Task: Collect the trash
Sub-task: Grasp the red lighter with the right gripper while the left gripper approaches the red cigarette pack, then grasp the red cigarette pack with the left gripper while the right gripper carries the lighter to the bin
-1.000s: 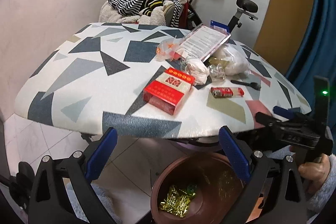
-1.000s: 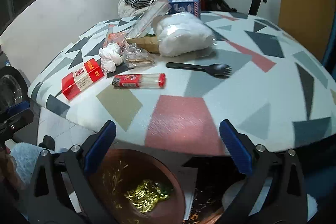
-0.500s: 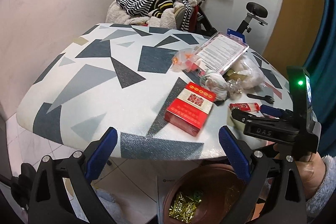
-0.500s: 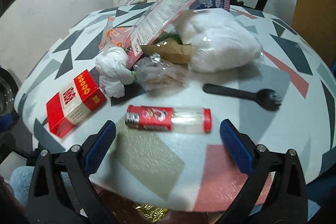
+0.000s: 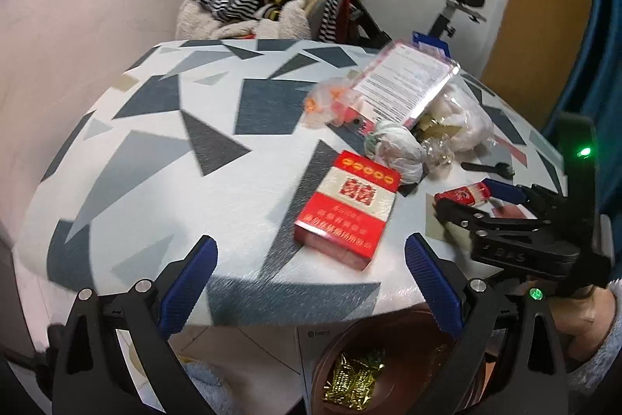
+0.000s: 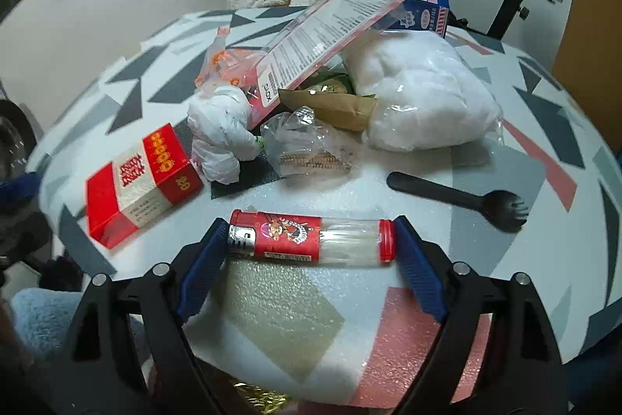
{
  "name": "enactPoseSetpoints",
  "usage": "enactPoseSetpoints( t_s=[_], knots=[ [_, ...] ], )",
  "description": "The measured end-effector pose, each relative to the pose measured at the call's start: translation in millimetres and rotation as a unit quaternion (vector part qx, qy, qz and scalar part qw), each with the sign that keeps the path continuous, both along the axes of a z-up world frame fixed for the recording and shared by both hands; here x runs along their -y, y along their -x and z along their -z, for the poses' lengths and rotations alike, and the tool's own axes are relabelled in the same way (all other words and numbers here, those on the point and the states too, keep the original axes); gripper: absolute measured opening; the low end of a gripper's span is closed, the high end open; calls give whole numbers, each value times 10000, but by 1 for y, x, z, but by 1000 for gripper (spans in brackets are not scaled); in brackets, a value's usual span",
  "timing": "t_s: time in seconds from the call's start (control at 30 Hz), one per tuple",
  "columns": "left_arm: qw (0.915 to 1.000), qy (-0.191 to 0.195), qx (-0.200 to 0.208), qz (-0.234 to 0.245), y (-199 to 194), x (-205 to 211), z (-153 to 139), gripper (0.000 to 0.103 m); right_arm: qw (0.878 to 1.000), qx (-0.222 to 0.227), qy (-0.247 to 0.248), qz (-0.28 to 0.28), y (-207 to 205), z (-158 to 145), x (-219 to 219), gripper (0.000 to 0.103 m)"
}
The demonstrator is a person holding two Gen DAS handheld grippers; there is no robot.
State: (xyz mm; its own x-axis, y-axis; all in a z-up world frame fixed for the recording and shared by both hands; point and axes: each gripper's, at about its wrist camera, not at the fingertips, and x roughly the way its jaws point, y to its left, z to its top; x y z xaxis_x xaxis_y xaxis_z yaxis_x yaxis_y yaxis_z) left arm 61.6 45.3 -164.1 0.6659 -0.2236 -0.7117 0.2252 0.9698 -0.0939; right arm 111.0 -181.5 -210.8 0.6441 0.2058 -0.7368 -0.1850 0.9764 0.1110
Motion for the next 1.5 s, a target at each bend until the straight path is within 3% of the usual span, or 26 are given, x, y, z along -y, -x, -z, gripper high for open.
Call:
enactPoseSetpoints(
  t_s=[0.23,0.63,0.73,0.77,0.8,0.9,1.1,1.5],
  knots=[
    [9969,-473,-195,594,-35,33,11,95,9997,78,-191,-90,8,-5,22,84],
    [9913,-962,-460,776,-66,62,27,95,9992,242,-301,-101,21,-16,39,84],
    [9900,-1014,-577,791,-69,65,33,86,9991,253,-339,-84,24,-17,43,84],
    [9904,-946,-593,821,-69,64,33,78,9991,253,-344,-82,25,-18,44,84],
    [9907,-890,-598,838,-69,64,33,64,9990,252,-348,-81,26,-18,45,84],
    [9904,-896,-622,848,-65,65,29,60,9990,255,-350,-91,30,-19,47,84],
    [9913,-554,-672,983,-42,58,21,57,9987,316,-381,-152,44,-24,51,84],
    [9926,-52,-343,1164,50,55,-1,56,9977,328,-276,-523,93,-20,44,84]
  ],
)
